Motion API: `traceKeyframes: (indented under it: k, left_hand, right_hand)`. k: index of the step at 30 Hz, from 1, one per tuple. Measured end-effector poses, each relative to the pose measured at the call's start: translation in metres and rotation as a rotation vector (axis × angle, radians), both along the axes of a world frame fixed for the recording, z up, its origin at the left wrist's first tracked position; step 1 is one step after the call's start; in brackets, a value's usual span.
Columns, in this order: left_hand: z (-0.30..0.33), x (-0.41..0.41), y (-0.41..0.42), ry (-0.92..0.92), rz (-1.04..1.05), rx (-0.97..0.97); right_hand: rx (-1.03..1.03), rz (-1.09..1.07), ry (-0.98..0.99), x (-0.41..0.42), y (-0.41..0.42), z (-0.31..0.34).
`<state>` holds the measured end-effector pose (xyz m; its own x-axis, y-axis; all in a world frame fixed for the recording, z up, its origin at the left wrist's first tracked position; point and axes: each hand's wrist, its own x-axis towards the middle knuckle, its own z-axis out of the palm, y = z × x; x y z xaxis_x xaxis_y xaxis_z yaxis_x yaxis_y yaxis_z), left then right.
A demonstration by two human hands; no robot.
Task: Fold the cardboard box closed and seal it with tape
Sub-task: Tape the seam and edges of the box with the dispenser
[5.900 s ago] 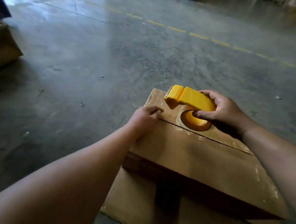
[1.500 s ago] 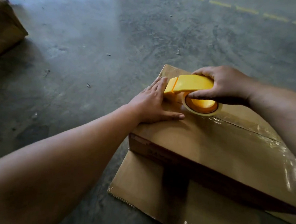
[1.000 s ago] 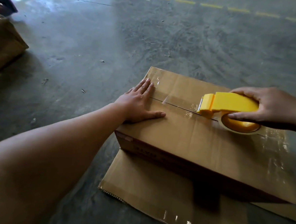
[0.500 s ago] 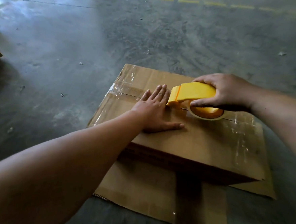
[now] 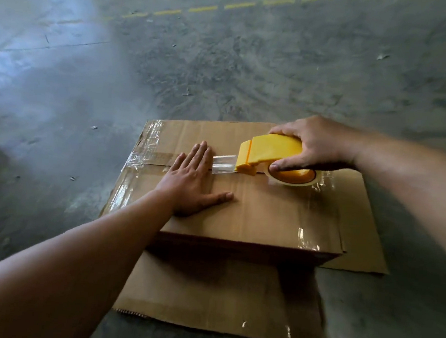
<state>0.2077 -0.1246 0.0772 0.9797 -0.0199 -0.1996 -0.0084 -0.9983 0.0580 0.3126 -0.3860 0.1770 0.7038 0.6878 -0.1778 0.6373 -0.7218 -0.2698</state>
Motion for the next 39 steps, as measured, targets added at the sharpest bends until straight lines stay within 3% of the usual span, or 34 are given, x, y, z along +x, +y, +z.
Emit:
traceKeyframes:
  k: [16,24,28,39]
  left_hand:
    - [0.004,0.002,-0.009,0.061,-0.022,0.022]
    - [-0.001,0.016,-0.090,0.030,-0.153,-0.043]
    - [-0.009,0.016,-0.093,-0.033,-0.129,-0.086]
    - [-0.006,0.005,-0.074,-0.024,-0.207,-0.058]
  right_hand:
    - [0.055,-0.042,0.001,-0.001,-0.045,-0.002]
    - [-0.040,-0.017,-0.016,0.003,-0.029,-0.002]
    - [-0.033,-0.056,-0.036,0.003,-0.033,0.000]
    - [0.029,-0.226,0.047,-0.020,-0.118,0.005]
